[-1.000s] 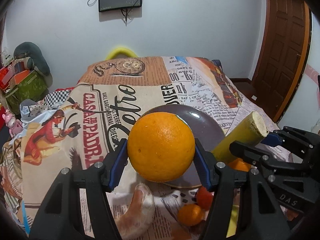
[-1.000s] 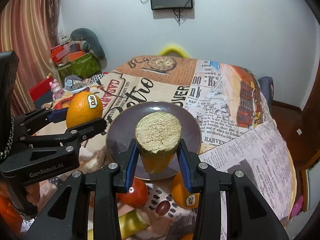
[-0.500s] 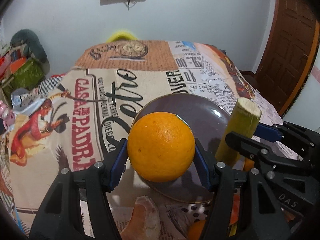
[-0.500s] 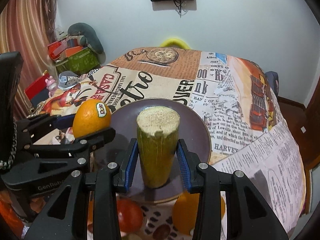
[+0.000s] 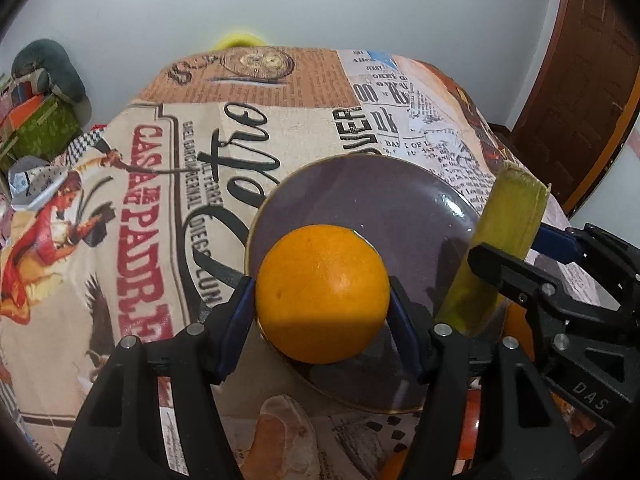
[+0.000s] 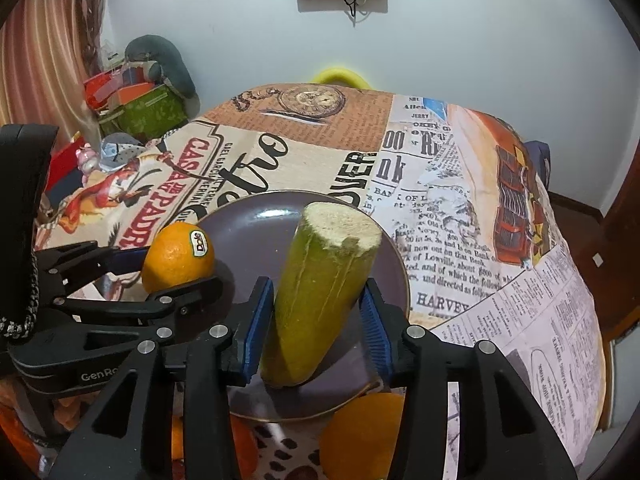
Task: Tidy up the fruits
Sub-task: 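Carry the orange onto the grey plate with the left tool while the right tool carries the cylinder, then open the left tool on the plate while the right tool lowers the cylinder onto it, then grasp the peeled orange segment with the left tool while the right tool grasps the second cylinder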
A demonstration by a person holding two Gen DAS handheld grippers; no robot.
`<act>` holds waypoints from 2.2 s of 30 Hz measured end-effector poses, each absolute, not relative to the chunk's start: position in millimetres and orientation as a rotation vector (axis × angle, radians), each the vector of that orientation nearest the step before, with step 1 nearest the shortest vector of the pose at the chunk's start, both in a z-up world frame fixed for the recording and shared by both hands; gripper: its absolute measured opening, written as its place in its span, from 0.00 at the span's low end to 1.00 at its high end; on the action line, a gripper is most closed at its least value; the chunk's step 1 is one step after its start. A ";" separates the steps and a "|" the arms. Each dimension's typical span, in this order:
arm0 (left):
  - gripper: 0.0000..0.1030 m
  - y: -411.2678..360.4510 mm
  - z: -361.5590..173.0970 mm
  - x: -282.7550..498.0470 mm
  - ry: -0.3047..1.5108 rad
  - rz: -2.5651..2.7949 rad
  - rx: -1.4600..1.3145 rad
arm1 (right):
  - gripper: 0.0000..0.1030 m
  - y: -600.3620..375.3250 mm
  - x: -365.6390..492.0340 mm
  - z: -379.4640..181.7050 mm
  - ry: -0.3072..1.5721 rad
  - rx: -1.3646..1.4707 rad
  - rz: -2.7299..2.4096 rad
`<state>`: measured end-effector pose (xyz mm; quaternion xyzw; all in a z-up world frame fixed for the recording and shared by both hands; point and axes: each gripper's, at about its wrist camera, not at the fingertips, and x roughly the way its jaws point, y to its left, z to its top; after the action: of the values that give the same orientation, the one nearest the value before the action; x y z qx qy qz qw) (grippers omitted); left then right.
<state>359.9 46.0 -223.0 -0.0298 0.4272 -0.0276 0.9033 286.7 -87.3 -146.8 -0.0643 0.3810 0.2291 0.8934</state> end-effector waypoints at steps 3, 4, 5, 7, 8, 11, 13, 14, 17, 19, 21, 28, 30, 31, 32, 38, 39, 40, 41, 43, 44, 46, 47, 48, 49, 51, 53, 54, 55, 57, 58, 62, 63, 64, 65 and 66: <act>0.74 47.6 -216.1 358.3 0.857 -0.048 -0.058 | 0.42 -88.3 287.2 -146.9 0.794 -0.137 0.474; 0.75 49.3 -211.7 356.2 0.838 -0.045 -0.064 | 0.42 -89.6 288.2 -147.5 0.800 -0.134 0.474; 0.76 49.8 -209.5 354.9 0.831 -0.047 -0.066 | 0.43 -90.9 288.9 -148.2 0.803 -0.133 0.471; 0.77 51.6 -203.1 351.1 0.816 -0.042 -0.065 | 0.43 -93.0 288.6 -149.0 0.807 -0.131 0.470; 0.77 51.8 -201.0 349.4 0.808 -0.037 -0.061 | 0.43 -93.7 288.5 -148.8 0.809 -0.130 0.470; 0.77 52.5 -193.3 343.5 0.786 -0.022 -0.046 | 0.43 -93.1 286.5 -148.3 0.812 -0.137 0.465; 0.78 55.1 -186.8 337.6 0.770 -0.018 -0.048 | 0.43 -91.9 284.7 -147.3 0.812 -0.147 0.458; 0.78 56.0 -185.2 335.7 0.765 -0.016 -0.047 | 0.43 -91.5 283.4 -146.4 0.809 -0.149 0.457; 0.79 61.2 -178.7 327.9 0.746 -0.002 -0.046 | 0.45 -89.6 281.0 -140.2 0.795 -0.149 0.457; 0.81 65.9 -174.5 322.6 0.735 0.007 -0.051 | 0.48 -87.9 279.5 -134.6 0.779 -0.146 0.457; 0.81 69.6 -171.3 318.6 0.728 0.018 -0.054 | 0.49 -85.8 278.8 -128.4 0.764 -0.143 0.465; 0.81 76.7 -161.7 298.5 0.714 0.037 -0.045 | 0.49 -81.7 263.5 -116.9 0.739 -0.162 0.463; 0.81 77.1 -160.1 292.8 0.714 0.038 -0.039 | 0.49 -83.7 256.3 -114.3 0.738 -0.162 0.462; 0.81 77.1 -159.0 288.4 0.714 0.039 -0.035 | 0.49 -85.2 252.0 -112.7 0.737 -0.162 0.459; 0.81 77.4 -158.0 284.3 0.713 0.039 -0.032 | 0.49 -86.8 248.1 -111.2 0.737 -0.161 0.458; 0.81 78.1 -153.8 256.3 0.714 0.032 -0.032 | 0.52 -96.6 219.2 -102.8 0.741 -0.159 0.449; 0.81 78.0 -154.5 251.6 0.717 0.028 -0.035 | 0.53 -98.5 214.4 -102.0 0.741 -0.156 0.445; 0.81 77.8 -155.7 246.2 0.723 0.022 -0.038 | 0.54 -100.2 209.3 -101.3 0.742 -0.151 0.442; 0.81 77.2 -156.2 243.1 0.727 0.020 -0.035 | 0.56 -102.2 203.9 -100.9 0.744 -0.145 0.441; 0.81 76.5 -159.0 235.1 0.737 0.022 -0.025 | 0.57 -106.3 193.0 -101.4 0.752 -0.134 0.436; 0.81 76.5 -161.3 231.3 0.742 0.021 -0.023 | 0.58 -108.0 187.9 -102.0 0.758 -0.132 0.434; 0.81 77.8 -167.1 225.1 0.760 0.017 -0.023 | 0.58 -109.4 178.6 -105.1 0.774 -0.134 0.431; 0.81 79.1 -169.9 222.0 0.768 0.016 -0.023 | 0.58 -109.7 174.1 -107.6 0.783 -0.137 0.430; 0.81 79.9 -173.2 219.1 0.777 0.014 -0.023 | 0.59 -110.2 169.9 -109.4 0.790 -0.138 0.430; 0.81 81.3 -177.0 216.0 0.787 0.013 -0.023 | 0.59 -110.0 165.7 -112.3 0.801 -0.139 0.431; 0.81 85.1 -185.3 211.6 0.809 0.010 -0.027 | 0.59 -108.1 158.9 -119.2 0.823 -0.142 0.432; 0.81 88.0 -192.8 207.9 0.826 0.007 -0.031 | 0.59 -105.9 153.2 -125.3 0.844 -0.140 0.437; 0.81 90.1 -197.3 206.7 0.835 0.006 -0.034 | 0.60 -104.6 150.2 -128.6 0.854 -0.136 0.440; 0.80 91.6 -201.4 206.3 0.845 0.002 -0.036 | 0.60 -103.0 147.6 -133.4 0.870 -0.128 0.446; 0.76 93.5 -208.6 206.6 0.861 -0.010 -0.042 | 0.61 -98.6 145.0 -143.9 0.901 -0.111 0.455; 0.74 93.4 -212.7 207.6 0.868 -0.016 -0.041 | 0.62 -96.8 141.9 -148.3 0.913 -0.105 0.459; 0.73 92.0 -227.5 214.9 0.905 -0.040 -0.038 | 0.63 -84.4 142.6 -167.4 0.966 -0.113 0.465; 0.73 91.0 -231.1 217.2 0.915 -0.048 -0.036 | 0.63 -82.9 142.1 -169.7 0.975 -0.111 0.468; 0.73 89.5 -234.9 219.8 0.924 -0.054 -0.032 | 0.64 -81.3 142.8 -173.2 0.985 -0.103 0.474; 0.73 88.1 -237.6 221.9 0.930 -0.056 -0.026 | 0.67 -80.1 143.4 -175.6 0.992 -0.094 0.476; 0.73 86.8 -241.1 224.5 0.938 -0.057 -0.019 | 0.68 -79.3 144.6 -177.8 0.999 -0.088 0.476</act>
<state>224.5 86.8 -241.1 -0.0093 0.4521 -0.0276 0.8915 144.6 -79.3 -177.8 -0.0417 0.4744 0.2260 0.8498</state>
